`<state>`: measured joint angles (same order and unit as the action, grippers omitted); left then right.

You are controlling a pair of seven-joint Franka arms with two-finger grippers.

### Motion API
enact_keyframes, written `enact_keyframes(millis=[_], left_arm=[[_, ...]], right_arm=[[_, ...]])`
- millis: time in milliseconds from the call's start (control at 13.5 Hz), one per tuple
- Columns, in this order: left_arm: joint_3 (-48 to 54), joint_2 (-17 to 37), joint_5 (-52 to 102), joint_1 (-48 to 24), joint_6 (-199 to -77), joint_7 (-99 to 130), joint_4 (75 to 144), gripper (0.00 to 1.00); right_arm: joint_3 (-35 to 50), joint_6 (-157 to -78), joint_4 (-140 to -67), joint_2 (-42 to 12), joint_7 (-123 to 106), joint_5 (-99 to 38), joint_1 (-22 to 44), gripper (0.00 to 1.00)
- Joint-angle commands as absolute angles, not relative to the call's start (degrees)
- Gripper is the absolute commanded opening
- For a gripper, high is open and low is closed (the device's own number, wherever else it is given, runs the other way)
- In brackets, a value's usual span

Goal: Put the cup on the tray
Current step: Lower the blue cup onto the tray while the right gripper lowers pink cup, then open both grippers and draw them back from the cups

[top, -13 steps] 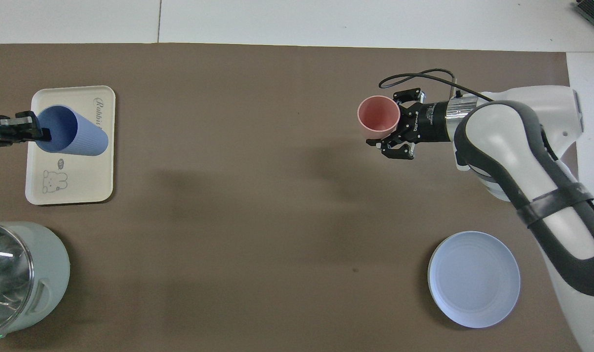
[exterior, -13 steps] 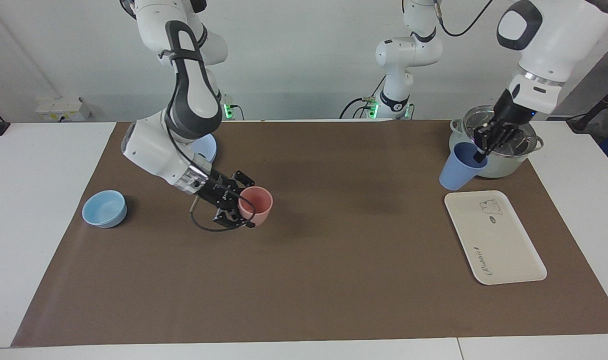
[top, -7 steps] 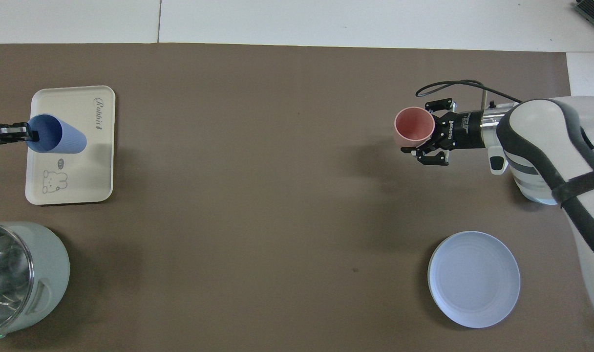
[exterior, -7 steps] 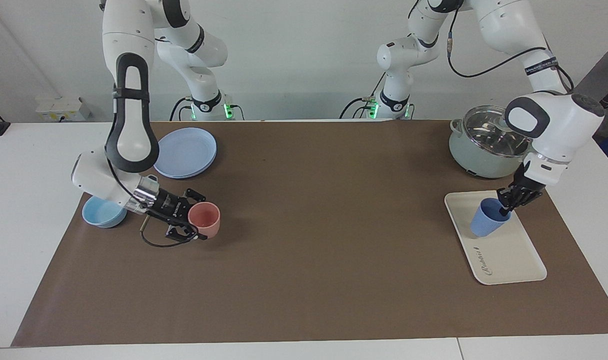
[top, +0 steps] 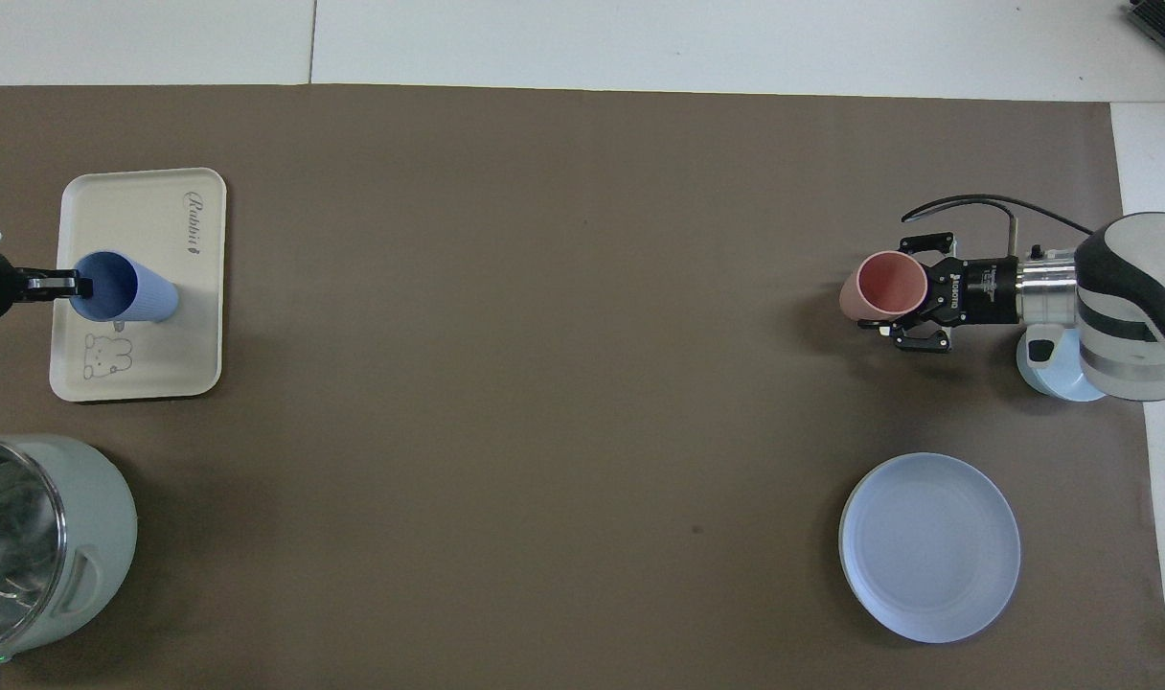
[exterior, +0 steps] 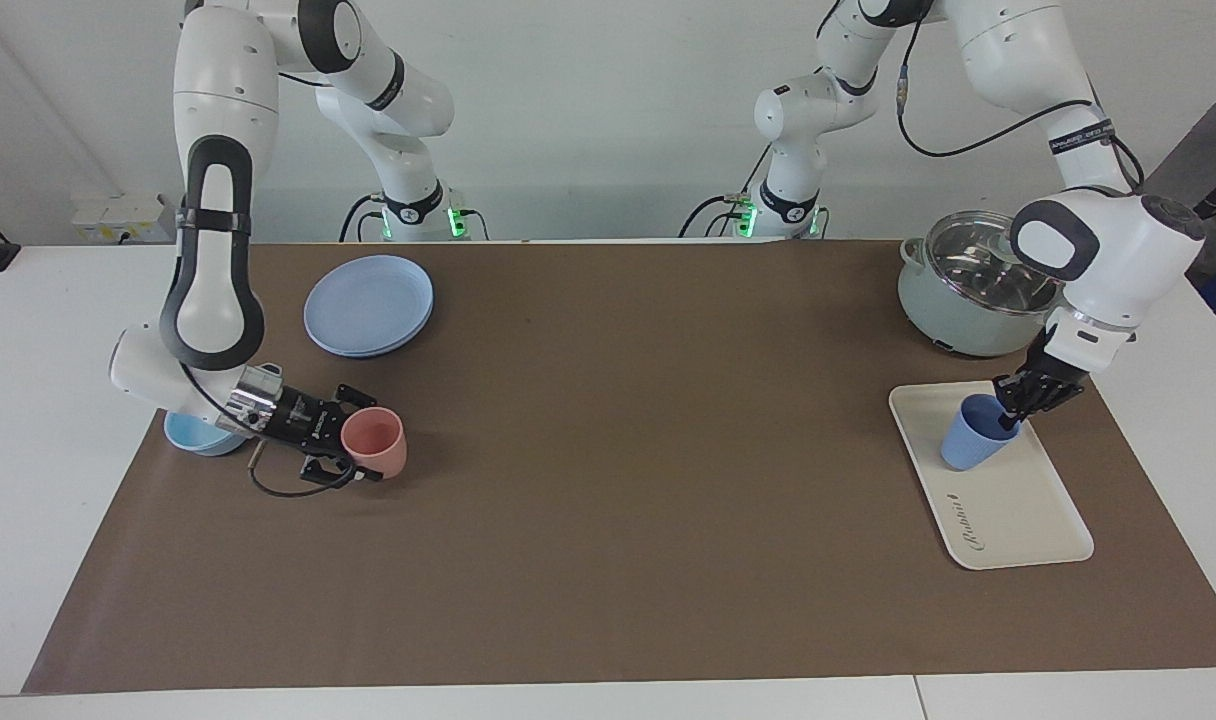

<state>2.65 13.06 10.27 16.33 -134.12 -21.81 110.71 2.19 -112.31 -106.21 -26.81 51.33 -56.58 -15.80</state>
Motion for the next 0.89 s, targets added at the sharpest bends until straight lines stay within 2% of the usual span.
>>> enact_keyframes(millis=[0,74,223,297,371,520,669,817], left_arm=[[3.08,11.51,11.25,16.96,-135.88,-23.55,113.03,0.92],[3.16,11.6,11.25,16.88,-135.62,-23.47,112.51,1.0],[3.16,11.34,11.25,16.18,-133.35,-22.94,109.79,1.0],[3.43,11.08,11.16,15.91,-129.68,-22.68,107.17,1.0],[3.25,10.9,10.47,14.86,-124.68,-22.41,104.01,1.0],[3.16,9.76,7.06,13.37,-116.76,-21.54,99.6,1.0],[3.34,6.35,3.26,10.48,-112.78,-19.96,99.75,1.0],[3.34,2.74,1.86,6.96,-106.82,-17.68,100.54,1.0]], right_arm=[[2.73,-110.31,-105.91,-27.95,47.2,-56.87,-17.84,0.0],[2.72,-109.78,-105.91,-27.95,47.02,-56.6,-18.19,0.0],[2.72,-110.04,-106.69,-27.6,46.15,-56.51,-18.46,0.0],[2.72,-110.04,-107.22,-27.42,46.58,-56.6,-18.46,0.14],[2.72,-110.74,-107.75,-27.33,46.06,-56.6,-18.11,0.57],[2.64,-111.44,-107.84,-27.25,45.79,-56.6,-18.02,0.75],[2.55,-111.36,-108.37,-26.81,44.74,-56.51,-18.46,0.91],[2.37,-111.36,-108.46,-26.72,44.39,-56.25,-18.72,0.96]])
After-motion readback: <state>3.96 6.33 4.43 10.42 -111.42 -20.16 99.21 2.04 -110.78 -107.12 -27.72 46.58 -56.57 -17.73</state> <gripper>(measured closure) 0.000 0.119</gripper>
